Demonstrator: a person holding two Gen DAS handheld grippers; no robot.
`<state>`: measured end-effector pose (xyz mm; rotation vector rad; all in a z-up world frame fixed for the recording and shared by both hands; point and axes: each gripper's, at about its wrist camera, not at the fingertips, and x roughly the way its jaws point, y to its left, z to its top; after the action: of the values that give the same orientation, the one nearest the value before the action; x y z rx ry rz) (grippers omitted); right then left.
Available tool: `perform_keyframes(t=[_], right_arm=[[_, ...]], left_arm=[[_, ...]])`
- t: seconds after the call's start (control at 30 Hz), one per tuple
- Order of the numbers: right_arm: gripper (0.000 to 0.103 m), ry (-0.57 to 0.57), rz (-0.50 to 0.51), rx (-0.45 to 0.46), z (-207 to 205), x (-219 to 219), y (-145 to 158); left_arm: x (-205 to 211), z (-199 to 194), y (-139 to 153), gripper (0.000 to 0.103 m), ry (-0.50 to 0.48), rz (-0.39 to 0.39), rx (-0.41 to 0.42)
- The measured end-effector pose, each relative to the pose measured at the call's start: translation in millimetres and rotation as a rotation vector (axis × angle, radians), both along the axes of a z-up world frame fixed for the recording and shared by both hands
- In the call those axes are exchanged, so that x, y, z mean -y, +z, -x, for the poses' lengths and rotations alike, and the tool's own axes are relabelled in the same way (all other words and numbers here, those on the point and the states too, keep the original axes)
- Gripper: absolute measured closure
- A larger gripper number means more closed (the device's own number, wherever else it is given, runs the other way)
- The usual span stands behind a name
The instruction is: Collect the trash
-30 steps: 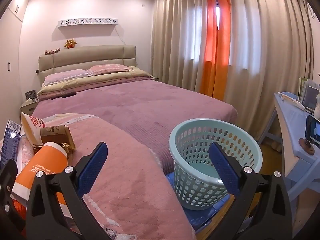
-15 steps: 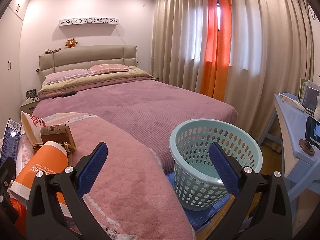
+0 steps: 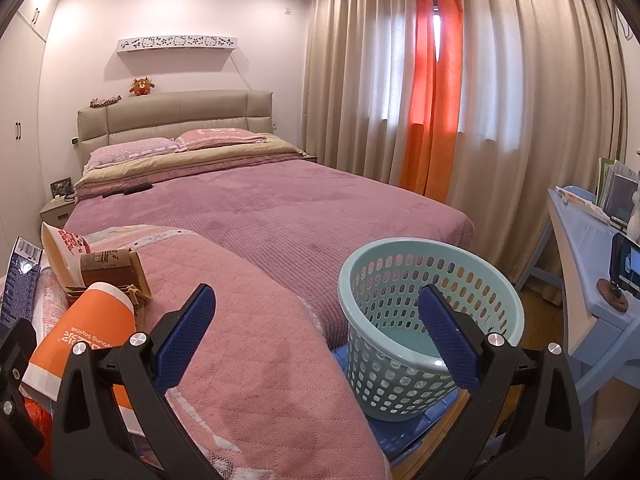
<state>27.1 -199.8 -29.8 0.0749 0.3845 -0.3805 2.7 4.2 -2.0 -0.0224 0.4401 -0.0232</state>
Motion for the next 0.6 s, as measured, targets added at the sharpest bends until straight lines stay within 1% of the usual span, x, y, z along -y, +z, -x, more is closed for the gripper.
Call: perform_keyframes(t=[0.6], right_arm=[[0.007,-0.003,0.009,-0.004,-0.7,-2.0,-0.1]], left_arm=[[2.2,-1.2,-2.4,0.007,-0.004,0.008,0.001]])
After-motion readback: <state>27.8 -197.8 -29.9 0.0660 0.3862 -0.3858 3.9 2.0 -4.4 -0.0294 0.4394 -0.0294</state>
